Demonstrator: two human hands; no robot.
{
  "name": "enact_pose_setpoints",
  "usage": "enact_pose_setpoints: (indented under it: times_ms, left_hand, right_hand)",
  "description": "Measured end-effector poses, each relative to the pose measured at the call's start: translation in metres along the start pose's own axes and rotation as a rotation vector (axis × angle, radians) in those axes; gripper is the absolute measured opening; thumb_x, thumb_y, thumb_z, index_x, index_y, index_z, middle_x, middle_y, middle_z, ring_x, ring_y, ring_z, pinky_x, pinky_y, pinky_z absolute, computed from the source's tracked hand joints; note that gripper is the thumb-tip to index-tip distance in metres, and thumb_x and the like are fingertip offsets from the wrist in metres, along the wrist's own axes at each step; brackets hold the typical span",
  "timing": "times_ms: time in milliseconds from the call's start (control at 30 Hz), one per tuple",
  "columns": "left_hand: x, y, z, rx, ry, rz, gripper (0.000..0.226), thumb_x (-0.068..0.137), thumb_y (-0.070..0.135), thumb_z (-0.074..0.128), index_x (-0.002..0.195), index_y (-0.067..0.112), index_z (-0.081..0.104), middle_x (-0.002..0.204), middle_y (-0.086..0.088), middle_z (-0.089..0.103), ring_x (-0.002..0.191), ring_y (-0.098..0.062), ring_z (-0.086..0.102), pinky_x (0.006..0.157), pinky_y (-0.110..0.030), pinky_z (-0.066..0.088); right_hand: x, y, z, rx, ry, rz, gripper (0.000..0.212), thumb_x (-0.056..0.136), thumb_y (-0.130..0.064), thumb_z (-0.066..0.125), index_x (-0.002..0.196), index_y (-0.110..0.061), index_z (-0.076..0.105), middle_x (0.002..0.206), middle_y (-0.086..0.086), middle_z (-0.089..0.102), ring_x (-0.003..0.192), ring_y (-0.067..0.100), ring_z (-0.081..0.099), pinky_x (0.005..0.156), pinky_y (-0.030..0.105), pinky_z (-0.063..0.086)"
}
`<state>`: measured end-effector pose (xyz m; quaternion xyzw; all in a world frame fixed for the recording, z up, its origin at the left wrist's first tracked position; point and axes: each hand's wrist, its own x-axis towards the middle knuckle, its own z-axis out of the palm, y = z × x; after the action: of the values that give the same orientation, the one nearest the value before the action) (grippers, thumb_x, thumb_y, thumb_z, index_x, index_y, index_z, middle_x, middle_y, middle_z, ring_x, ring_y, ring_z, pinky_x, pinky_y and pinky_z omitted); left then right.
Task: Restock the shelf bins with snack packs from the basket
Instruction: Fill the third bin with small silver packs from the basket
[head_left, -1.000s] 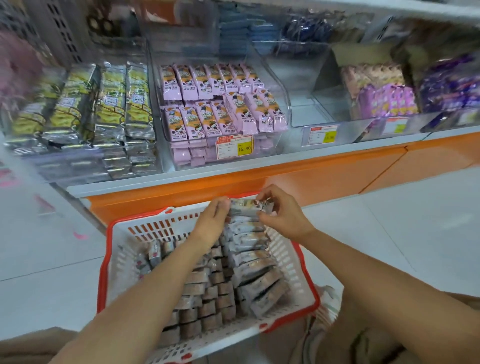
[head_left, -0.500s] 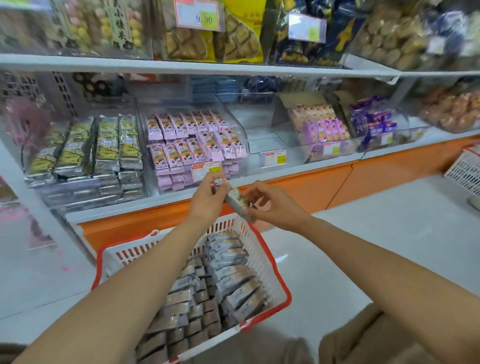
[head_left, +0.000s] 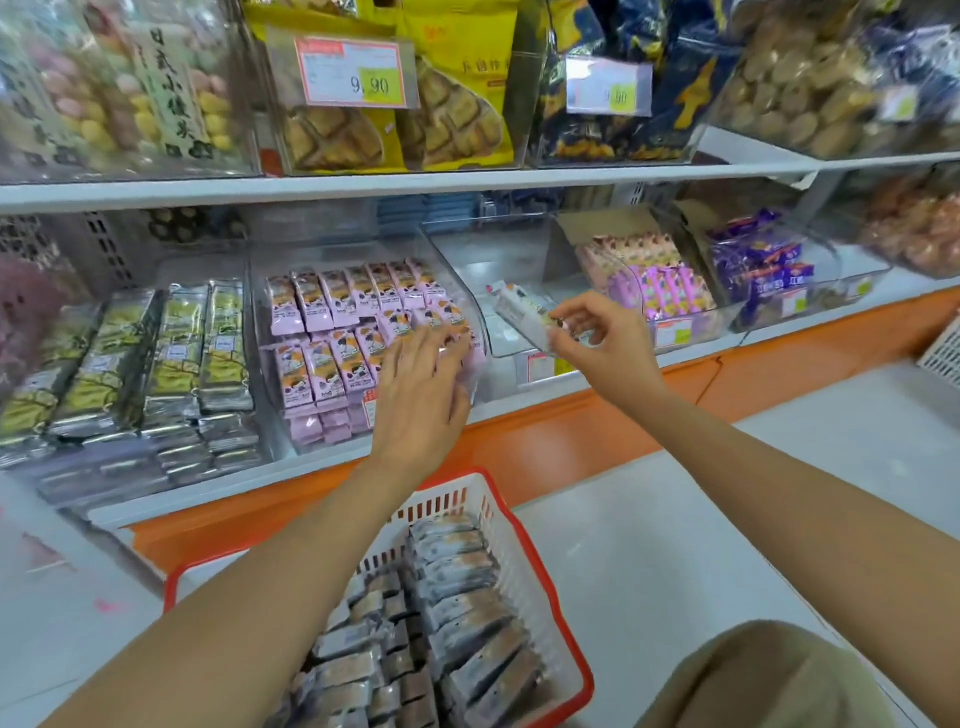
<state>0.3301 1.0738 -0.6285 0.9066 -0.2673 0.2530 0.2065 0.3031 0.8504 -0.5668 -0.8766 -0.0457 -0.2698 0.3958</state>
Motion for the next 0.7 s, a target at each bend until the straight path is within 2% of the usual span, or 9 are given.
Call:
enact_pose_setpoints:
  times_ms: [100, 167, 233, 367, 500, 633, 700]
  left_hand:
    - [0.001, -0.011, 0.019, 0.158, -0.131, 0.033, 0.057, 0.095, 0.032, 0.028, 0.146, 0.013, 0.045, 0.153, -0.010, 0.042, 0.145, -0.028, 0.031, 0.122, -0.047, 0.008]
    - [-0.003, -0.015, 0.031, 0.235, -0.173, 0.041, 0.059, 0.095, 0.031, 0.026, 0.148, 0.011, 0.042, 0.157, -0.010, 0.036, 0.148, -0.028, 0.026, 0.122, -0.051, 0.011]
    - [-0.006, -0.018, 0.039, 0.303, -0.170, 0.050, 0.059, 0.096, 0.030, 0.026, 0.150, 0.010, 0.039, 0.159, -0.011, 0.031, 0.150, -0.029, 0.021, 0.123, -0.053, 0.008]
    - [-0.005, -0.019, 0.047, 0.352, -0.123, 0.066, 0.058, 0.095, 0.028, 0.030, 0.149, 0.008, 0.040, 0.159, -0.012, 0.032, 0.149, -0.031, 0.023, 0.122, -0.054, 0.010]
    - [-0.005, -0.021, 0.051, 0.364, -0.099, 0.064, 0.059, 0.093, 0.027, 0.033, 0.148, 0.008, 0.042, 0.157, -0.013, 0.035, 0.147, -0.032, 0.027, 0.121, -0.056, 0.015]
    - [-0.005, -0.020, 0.052, 0.391, -0.088, 0.059, 0.059, 0.093, 0.027, 0.034, 0.148, 0.009, 0.041, 0.156, -0.013, 0.036, 0.147, -0.033, 0.028, 0.120, -0.056, 0.015]
    - [-0.004, -0.020, 0.052, 0.399, -0.091, 0.057, 0.059, 0.092, 0.026, 0.035, 0.148, 0.009, 0.041, 0.156, -0.013, 0.037, 0.147, -0.033, 0.028, 0.120, -0.056, 0.015]
  right_hand:
    - [0.028, 0.018, 0.013, -0.084, 0.032, 0.037, 0.009, 0.085, -0.020, 0.072, 0.093, -0.017, 0.069, 0.079, 0.001, 0.065, 0.071, 0.000, 0.056, 0.062, 0.013, 0.044]
    - [0.045, 0.030, 0.026, -0.154, -0.012, 0.098, 0.012, 0.085, -0.024, 0.072, 0.094, -0.019, 0.069, 0.077, 0.001, 0.065, 0.074, 0.011, 0.060, 0.068, 0.028, 0.049]
    - [0.060, 0.039, 0.040, -0.229, -0.080, 0.156, 0.012, 0.084, -0.028, 0.071, 0.095, -0.024, 0.069, 0.076, -0.002, 0.065, 0.076, 0.018, 0.064, 0.069, 0.034, 0.051]
    - [0.081, 0.052, 0.062, -0.291, -0.200, 0.208, 0.008, 0.086, -0.028, 0.067, 0.095, -0.027, 0.068, 0.077, -0.001, 0.069, 0.073, 0.018, 0.065, 0.065, 0.029, 0.050]
    - [0.093, 0.061, 0.082, -0.379, -0.416, 0.258, 0.004, 0.086, -0.030, 0.065, 0.088, -0.032, 0.063, 0.081, 0.000, 0.069, 0.070, 0.021, 0.065, 0.060, 0.029, 0.051]
    - [0.103, 0.063, 0.094, -0.458, -0.625, 0.263, 0.015, 0.079, -0.032, 0.074, 0.090, -0.026, 0.066, 0.094, 0.000, 0.061, 0.087, 0.022, 0.060, 0.069, 0.027, 0.042]
    - [0.108, 0.062, 0.097, -0.448, -0.724, 0.272, 0.012, 0.076, -0.027, 0.077, 0.085, -0.023, 0.070, 0.101, 0.002, 0.066, 0.091, 0.022, 0.060, 0.074, 0.029, 0.047]
